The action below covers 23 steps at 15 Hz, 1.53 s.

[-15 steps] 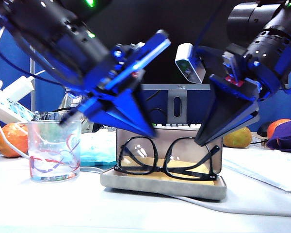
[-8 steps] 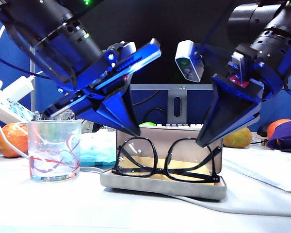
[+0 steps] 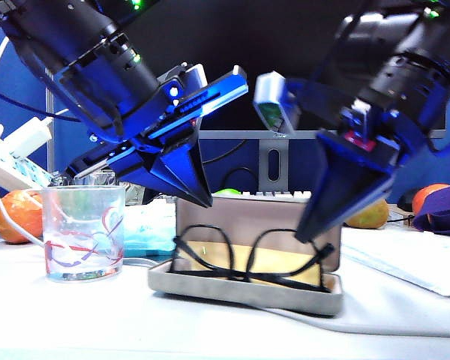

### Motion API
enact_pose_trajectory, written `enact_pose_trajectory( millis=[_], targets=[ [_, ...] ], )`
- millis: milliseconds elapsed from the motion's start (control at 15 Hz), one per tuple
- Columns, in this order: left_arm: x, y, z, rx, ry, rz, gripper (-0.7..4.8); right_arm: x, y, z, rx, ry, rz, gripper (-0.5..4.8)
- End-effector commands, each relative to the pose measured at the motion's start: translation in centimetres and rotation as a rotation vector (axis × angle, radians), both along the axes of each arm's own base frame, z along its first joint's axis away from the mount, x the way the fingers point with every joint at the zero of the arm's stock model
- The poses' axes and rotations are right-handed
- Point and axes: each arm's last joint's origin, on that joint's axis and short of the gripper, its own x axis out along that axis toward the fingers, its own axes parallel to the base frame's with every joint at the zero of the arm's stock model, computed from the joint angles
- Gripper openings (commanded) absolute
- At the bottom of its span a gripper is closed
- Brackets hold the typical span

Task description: Pick up the glasses, fold the temples of the glasses, place the glasses into the glasses case, and finally close the glasses case.

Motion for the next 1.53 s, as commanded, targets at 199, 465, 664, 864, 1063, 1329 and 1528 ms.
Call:
enact_pose_trajectory(
  millis=[199, 465, 664, 864, 1063, 1329, 1528],
  targets=[
    [0.2, -0.1, 0.0, 0.001, -0.019, 0.015, -0.03, 0.3, 0.4, 0.2, -0.027, -0.058, 0.003, -0.01],
    [0.3, -0.3, -0.6, 0.014, -0.005, 0.012, -0.03, 1.0, 0.7, -0.8, -0.044, -0.037, -0.060, -0.01],
    [0.3, -0.3, -0.6, 0.012, -0.010, 0.014, -0.03, 1.3, 0.9, -0.9, -0.033, -0.048, -0.069, 0.34],
    [0.3, -0.3, -0.6, 0.013, -0.009, 0.014, -0.04, 1.3, 0.9, -0.8, -0.027, -0.041, -0.077, 2.35],
    [0.3, -0.3, -0.6, 0.017, -0.012, 0.014, -0.04, 1.0, 0.7, 0.3, -0.005, -0.067, -0.089, 2.35],
    [0.4, -0.3, -0.8, 0.022, -0.008, 0.014, -0.03, 0.2, 0.1, 3.2, 0.032, -0.202, -0.116, 2.32],
    [0.5, -0.5, -1.5, 0.038, 0.008, 0.015, -0.03, 0.7, 0.4, 3.7, 0.081, -0.249, -0.144, 0.06]
  ],
)
